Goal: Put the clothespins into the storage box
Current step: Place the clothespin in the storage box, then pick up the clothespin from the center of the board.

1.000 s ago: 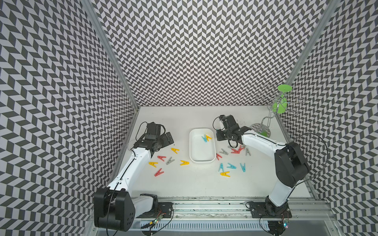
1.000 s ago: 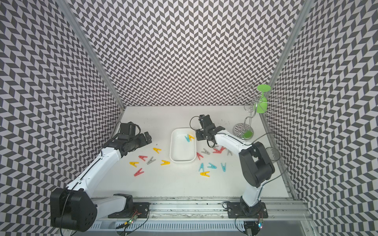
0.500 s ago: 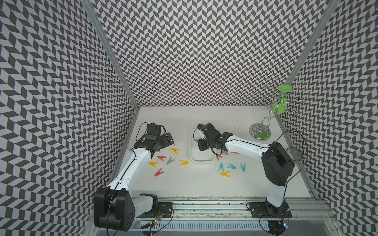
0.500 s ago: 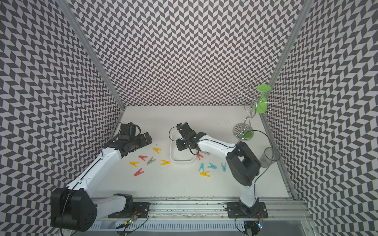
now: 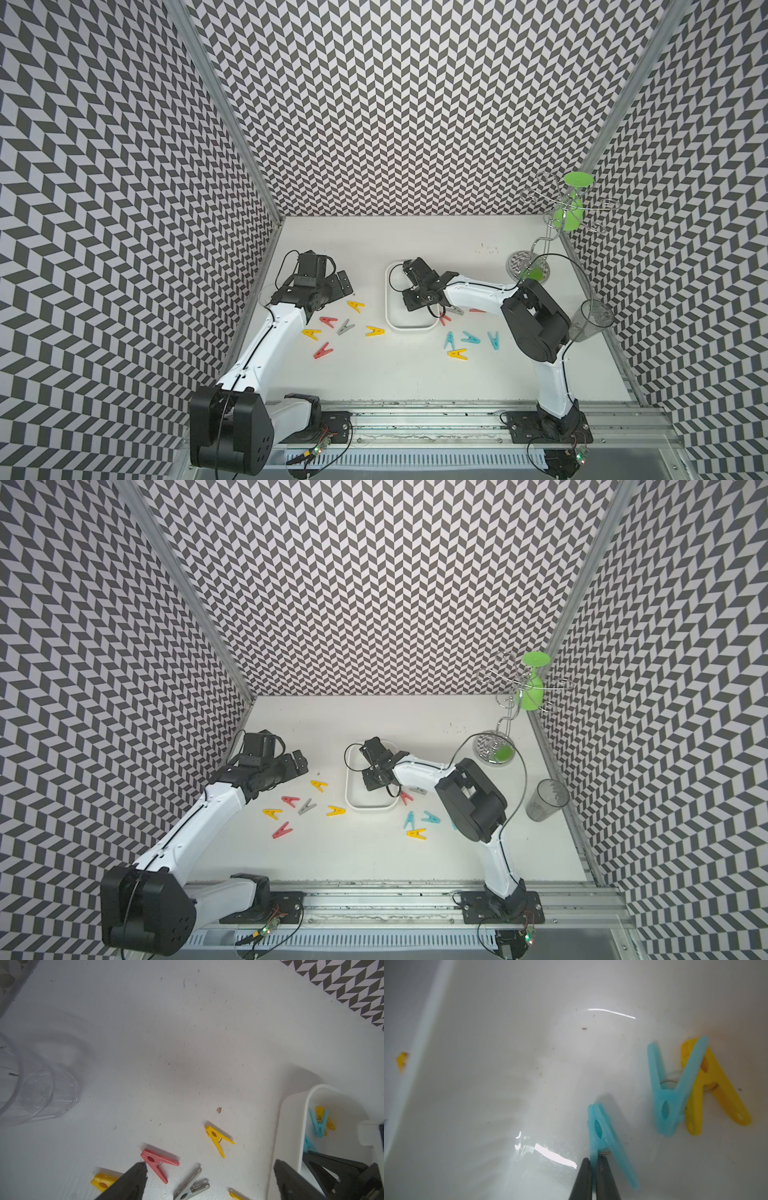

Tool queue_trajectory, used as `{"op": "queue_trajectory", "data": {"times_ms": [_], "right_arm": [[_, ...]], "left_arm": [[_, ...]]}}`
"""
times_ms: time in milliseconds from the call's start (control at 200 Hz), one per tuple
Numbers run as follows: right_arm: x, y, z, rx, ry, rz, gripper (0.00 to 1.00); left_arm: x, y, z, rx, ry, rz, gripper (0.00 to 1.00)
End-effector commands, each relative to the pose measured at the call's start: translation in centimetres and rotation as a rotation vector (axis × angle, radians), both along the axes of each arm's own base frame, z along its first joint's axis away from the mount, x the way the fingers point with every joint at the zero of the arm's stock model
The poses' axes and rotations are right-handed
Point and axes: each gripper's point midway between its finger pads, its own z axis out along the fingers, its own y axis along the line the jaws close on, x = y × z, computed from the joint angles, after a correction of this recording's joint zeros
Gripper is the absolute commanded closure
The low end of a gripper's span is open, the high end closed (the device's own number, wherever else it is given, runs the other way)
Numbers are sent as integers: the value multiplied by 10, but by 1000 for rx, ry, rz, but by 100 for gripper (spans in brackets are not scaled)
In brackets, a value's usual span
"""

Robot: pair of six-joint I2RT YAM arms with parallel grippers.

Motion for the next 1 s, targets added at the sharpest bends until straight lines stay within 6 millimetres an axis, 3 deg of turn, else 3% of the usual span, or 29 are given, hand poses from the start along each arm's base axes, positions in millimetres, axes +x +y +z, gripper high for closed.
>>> {"op": "queue_trajectory", "data": {"times_ms": [0,150,325,461,541,666,796,881,996], "right_arm": [[14,3,0,6,-28,-16,87],[14,6,16,26,-37,-1,79],[19,5,65,78,-84,4,73],[30,-21,112,151,-126,-49,70],[40,-53,127,151,-138,-112,68],[49,-111,119,92,-123,-222,65],[44,-165,95,49,-63,-333,63],[37,-189,81,46,-25,-403,61],[29,-206,63,72,21,-458,61]], "left_arm": [[-1,6,5,12,-21,16,0],[0,7,6,12,-22,19,0],[4,7,8,7,-27,21,0],[8,6,10,4,-31,19,0],[10,6,10,4,-30,18,0],[13,5,10,2,-30,13,0],[16,4,12,4,-30,5,0],[16,4,12,3,-31,5,0],[16,2,9,-1,-23,1,0]]}}
